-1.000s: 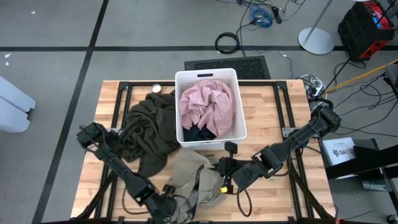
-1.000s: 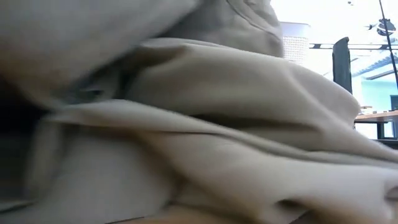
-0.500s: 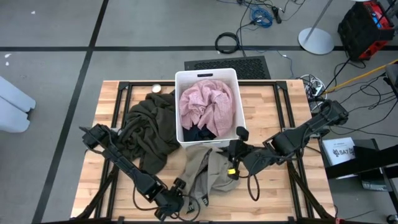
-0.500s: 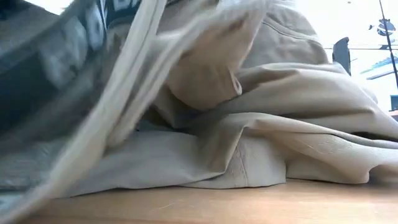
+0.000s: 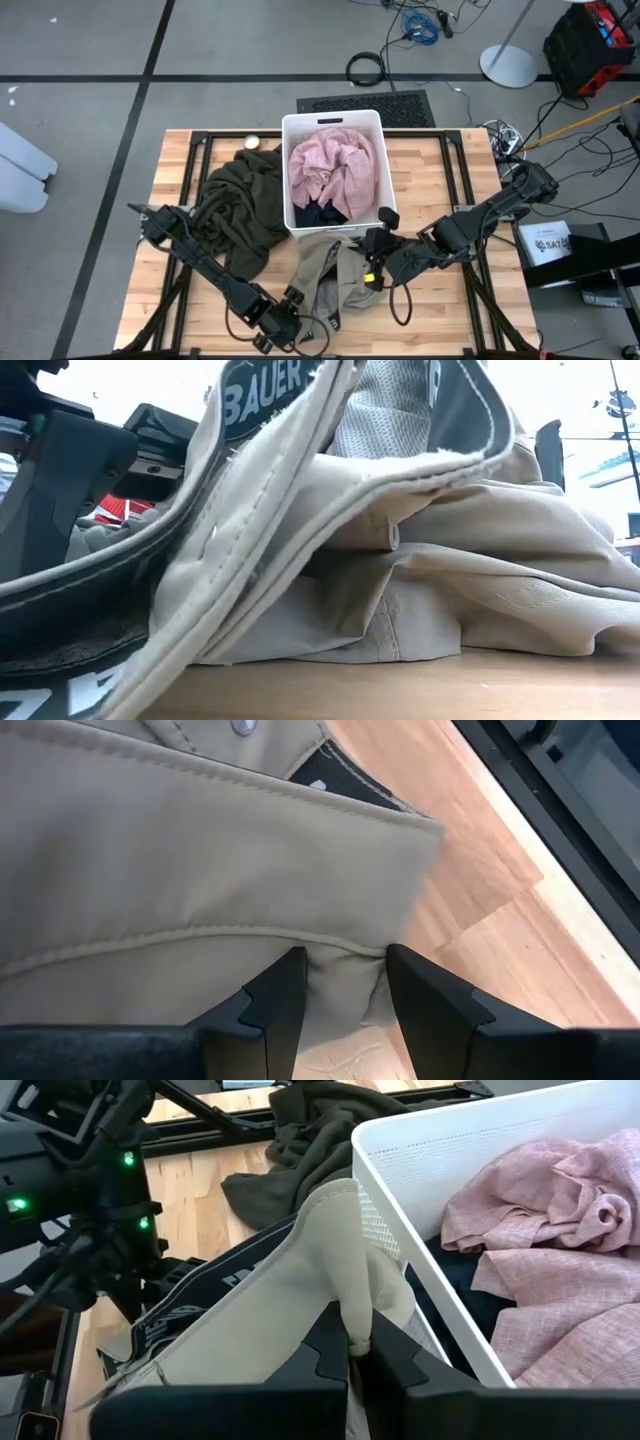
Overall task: Sort clothes
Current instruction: Put the light brown shorts into the laundry bin
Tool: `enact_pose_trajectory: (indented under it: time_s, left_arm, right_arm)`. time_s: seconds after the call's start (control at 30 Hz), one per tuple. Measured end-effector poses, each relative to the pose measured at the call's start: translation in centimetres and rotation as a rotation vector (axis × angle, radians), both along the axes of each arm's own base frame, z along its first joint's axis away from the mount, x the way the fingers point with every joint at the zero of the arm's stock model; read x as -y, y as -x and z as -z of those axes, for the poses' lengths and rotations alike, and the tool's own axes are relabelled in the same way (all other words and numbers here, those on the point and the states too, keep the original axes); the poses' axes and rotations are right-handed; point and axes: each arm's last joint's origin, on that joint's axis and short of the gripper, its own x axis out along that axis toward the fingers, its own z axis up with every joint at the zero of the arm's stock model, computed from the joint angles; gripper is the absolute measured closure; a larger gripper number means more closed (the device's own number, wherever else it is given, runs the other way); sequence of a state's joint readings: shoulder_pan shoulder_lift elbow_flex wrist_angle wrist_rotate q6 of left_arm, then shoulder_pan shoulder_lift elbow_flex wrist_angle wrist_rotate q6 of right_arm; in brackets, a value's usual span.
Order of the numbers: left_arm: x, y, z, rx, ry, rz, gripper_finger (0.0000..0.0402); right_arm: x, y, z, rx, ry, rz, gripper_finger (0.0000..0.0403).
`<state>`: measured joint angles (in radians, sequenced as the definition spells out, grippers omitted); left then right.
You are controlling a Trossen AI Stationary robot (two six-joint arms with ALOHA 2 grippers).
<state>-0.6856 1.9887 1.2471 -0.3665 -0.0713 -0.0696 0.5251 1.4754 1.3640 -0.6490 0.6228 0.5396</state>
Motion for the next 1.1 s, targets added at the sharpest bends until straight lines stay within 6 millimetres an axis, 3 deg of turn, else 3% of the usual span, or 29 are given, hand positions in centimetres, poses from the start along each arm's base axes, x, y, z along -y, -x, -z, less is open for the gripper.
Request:
enact_pose_trajectory:
  time_s: [0.13, 0.33, 0.57, 0.63, 0.87, 1.1]
  left_arm:
    - [-0.4, -0.4, 0.4, -0.034, 0.024, -0.016, 0.0270]
    - [-0.5, -0.4, 0.5, -0.035, 0.013, -0.027, 0.0385]
    - [-0.6, 0.5, -1.2, 0.034, -0.066, -0.034, 0.0395]
    - [-0.9, 1.0, -2.9, 0.076, -0.096, -0.049, 0.0396]
    - [-2.5, 3.6, -12.7, 0.362, -0.067, -0.150, 0.0397]
    - [-4.9, 8.1, -22.0, 0.727, 0.077, -0.275, 0.0397]
  right_arm:
    - [0.0, 0.0, 0.0, 0.000, 0.000, 0.000, 0.0402]
    - [0.0, 0.0, 0.0, -0.004, -0.006, -0.010, 0.0402]
    - [0.0, 0.1, -0.1, -0.008, -0.004, -0.028, 0.0402]
    - [0.1, 0.3, -0.4, -0.001, -0.007, -0.035, 0.0402]
    - [-0.2, 2.4, -2.5, 0.045, -0.017, -0.160, 0.0402]
    - [-0.5, 5.5, -7.3, 0.309, 0.019, -0.330, 0.0403]
